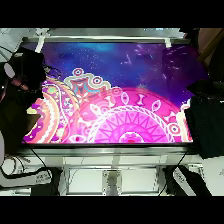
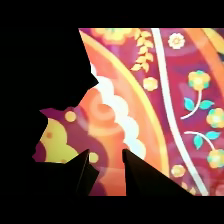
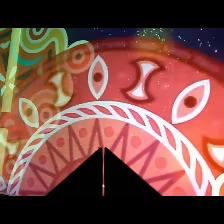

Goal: Fold the clothes and pants, and hang the long-sleeved shirts on hangers.

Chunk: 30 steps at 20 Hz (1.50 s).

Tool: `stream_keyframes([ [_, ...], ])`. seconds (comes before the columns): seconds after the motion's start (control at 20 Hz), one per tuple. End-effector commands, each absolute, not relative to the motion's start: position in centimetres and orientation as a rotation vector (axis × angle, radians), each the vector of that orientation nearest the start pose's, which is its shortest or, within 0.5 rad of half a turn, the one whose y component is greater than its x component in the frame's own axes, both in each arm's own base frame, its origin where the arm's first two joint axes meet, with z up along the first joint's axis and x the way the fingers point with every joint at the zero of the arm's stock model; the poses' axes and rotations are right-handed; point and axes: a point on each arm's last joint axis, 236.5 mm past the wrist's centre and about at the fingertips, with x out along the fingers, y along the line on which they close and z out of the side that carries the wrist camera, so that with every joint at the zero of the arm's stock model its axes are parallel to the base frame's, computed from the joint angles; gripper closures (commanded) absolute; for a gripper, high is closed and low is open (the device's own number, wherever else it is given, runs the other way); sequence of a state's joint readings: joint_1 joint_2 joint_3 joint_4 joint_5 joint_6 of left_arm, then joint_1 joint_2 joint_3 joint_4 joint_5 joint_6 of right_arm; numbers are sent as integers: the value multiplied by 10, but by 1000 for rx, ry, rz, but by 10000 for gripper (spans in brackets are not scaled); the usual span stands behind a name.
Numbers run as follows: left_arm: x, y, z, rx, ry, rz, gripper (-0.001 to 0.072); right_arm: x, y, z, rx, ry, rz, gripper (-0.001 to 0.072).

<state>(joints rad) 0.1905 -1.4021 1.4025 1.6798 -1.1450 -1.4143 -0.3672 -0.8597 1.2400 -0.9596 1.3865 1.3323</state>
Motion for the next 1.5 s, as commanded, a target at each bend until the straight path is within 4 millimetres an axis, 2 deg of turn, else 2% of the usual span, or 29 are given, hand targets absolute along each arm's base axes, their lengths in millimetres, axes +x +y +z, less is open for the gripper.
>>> stream_keyframes([
  [0.0,423,125,30,135,1247,174,436,326,17,204,347,826,251,711],
  [0.05,425,128,27,150,1249,179,431,327,16,204,346,826,250,710],
  [0.1,427,133,23,173,1254,188,304,327,16,204,346,826,249,710],
  [0.15,427,141,19,207,1267,206,125,326,17,204,346,828,250,710],
  [0.3,423,171,11,335,1315,277,108,326,16,204,345,829,249,710],
  [0.4,414,182,-2,327,1373,307,108,327,16,204,344,827,247,710],
  [0.5,398,203,-18,327,1450,357,109,327,15,204,344,826,246,711],
  [0.6,384,219,-27,272,1493,420,110,327,15,204,344,825,246,710],
  [0.75,368,245,-30,222,1510,473,110,330,12,205,339,813,233,710],
  [0.9,351,259,-38,123,1536,525,132,337,8,211,338,773,215,710],
  [0.95,346,256,-44,84,1559,518,305,339,6,213,339,761,210,710],
  [1.0,342,252,-47,61,1579,510,676,341,5,214,339,752,206,710],
  [1.15,341,231,-38,102,1618,447,684,342,4,215,337,746,203,710],
  [1.25,352,202,-19,116,1578,395,684,341,0,214,321,750,185,710],
  [1.35,370,152,10,89,1476,290,684,338,-11,210,277,770,147,710],
  [1.45,386,83,44,31,1354,127,684,330,-25,207,216,810,94,710],
])
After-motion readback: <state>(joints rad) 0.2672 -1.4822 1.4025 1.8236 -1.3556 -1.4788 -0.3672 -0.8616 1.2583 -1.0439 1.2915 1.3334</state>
